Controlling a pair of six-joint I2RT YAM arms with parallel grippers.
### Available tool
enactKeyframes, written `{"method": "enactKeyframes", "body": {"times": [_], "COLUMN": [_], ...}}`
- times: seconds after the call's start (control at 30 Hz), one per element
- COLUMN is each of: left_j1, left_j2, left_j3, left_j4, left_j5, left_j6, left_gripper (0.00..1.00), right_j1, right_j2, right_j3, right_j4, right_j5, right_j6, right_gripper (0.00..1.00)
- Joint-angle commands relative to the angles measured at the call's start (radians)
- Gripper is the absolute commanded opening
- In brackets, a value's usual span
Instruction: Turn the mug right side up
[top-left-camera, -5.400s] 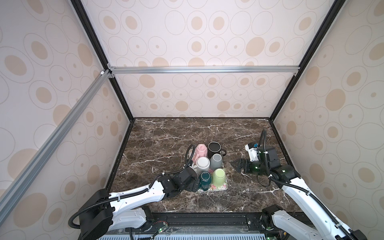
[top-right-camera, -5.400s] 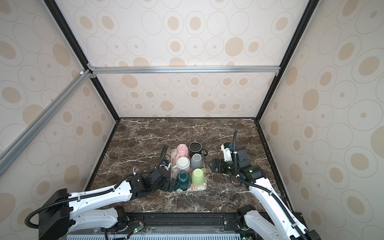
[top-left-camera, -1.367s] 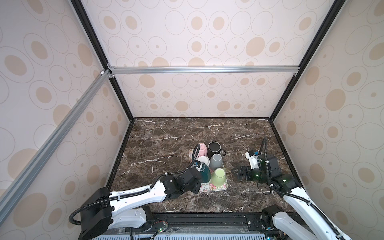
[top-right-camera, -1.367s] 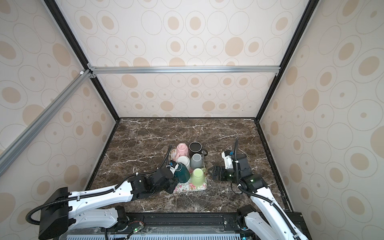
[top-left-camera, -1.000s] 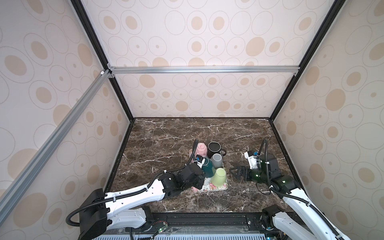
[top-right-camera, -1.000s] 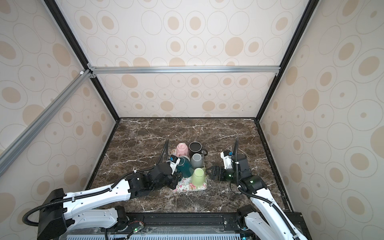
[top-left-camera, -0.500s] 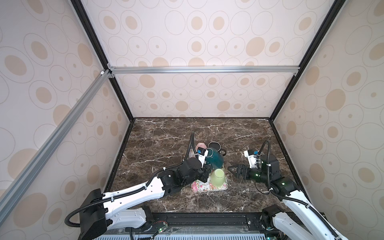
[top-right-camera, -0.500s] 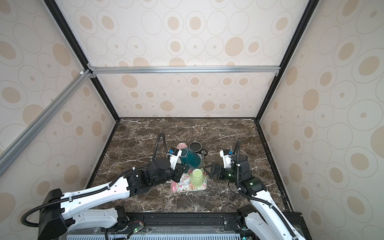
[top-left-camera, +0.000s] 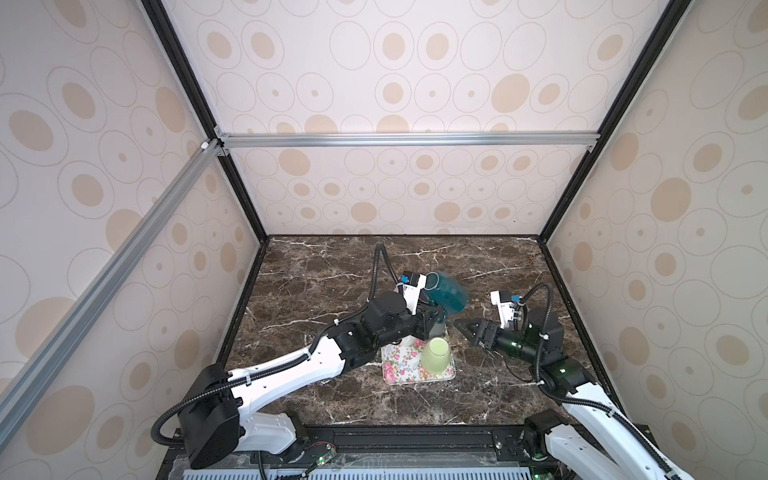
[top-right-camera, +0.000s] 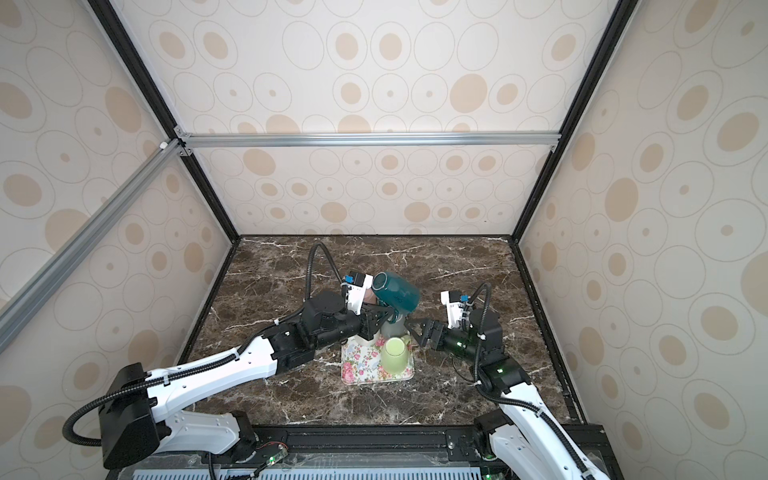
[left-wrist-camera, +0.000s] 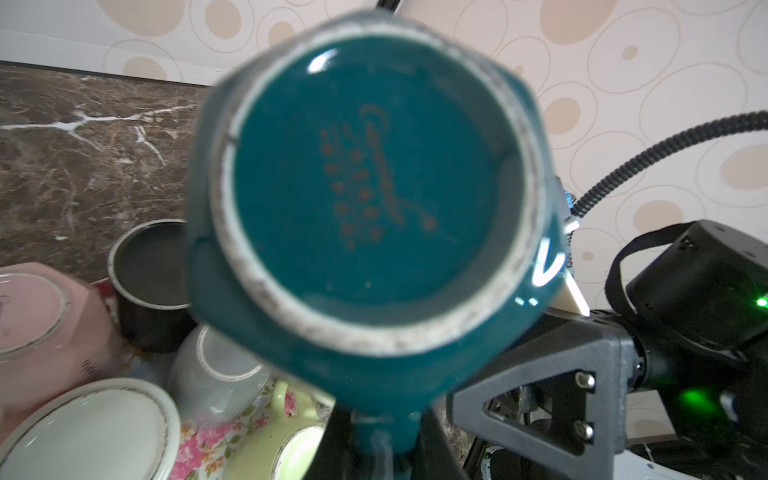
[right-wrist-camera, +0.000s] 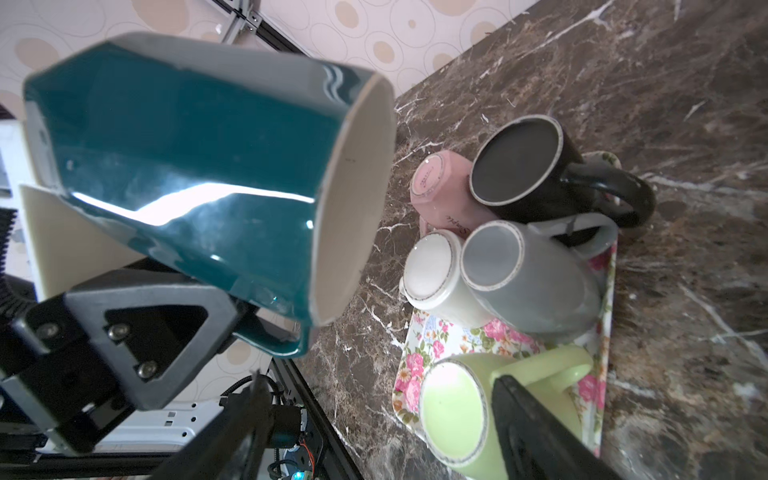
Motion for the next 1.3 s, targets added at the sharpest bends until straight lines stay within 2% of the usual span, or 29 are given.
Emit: {"method": "enactKeyframes", "body": {"times": [0.0,0.23,0.43,0.5,0.77,0.9,1.07,1.27], "left_j1": [0.024,0.063,0.065,0.065,0.064,0.065,0.064,0.065], "left_j2": [0.009,0.039,0.061,0.065,0.061,0.076,0.093,0.105], "left_j3": [0.079,0.048,0.027,0.018,-0.014,-0.03,-0.041,-0.057], "left_j4": [0.211,0.386,0.466,0.489,0.538,0.609,0.647,0.685], "left_j5": [0.092,0.186,0.22,0.235,0.266,0.301,0.314,0.345], "left_j6": [-0.039,-0.123,-0.171,-0.188,-0.218,-0.263,-0.285,-0.315], "left_gripper": [0.0,0.0,0.0,0.0,0.0,0.0,0.0,0.0], "right_j1": [0.005,0.005,0.006,0.006,0.006,0.006,0.005,0.006], "right_j2": [0.024,0.11,0.142,0.14,0.114,0.123,0.134,0.107], "right_j3": [0.019,0.023,0.04,0.043,0.05,0.057,0.058,0.05], "right_j4": [0.112,0.272,0.317,0.324,0.355,0.372,0.415,0.43], "right_j5": [-0.029,-0.058,-0.061,-0.061,-0.053,-0.052,-0.067,-0.054], "right_j6": [0.038,0.106,0.117,0.119,0.126,0.133,0.153,0.15], "right_gripper": [0.86,0.85,0.75,0.68,0.67,0.6,0.57,0.45]}}
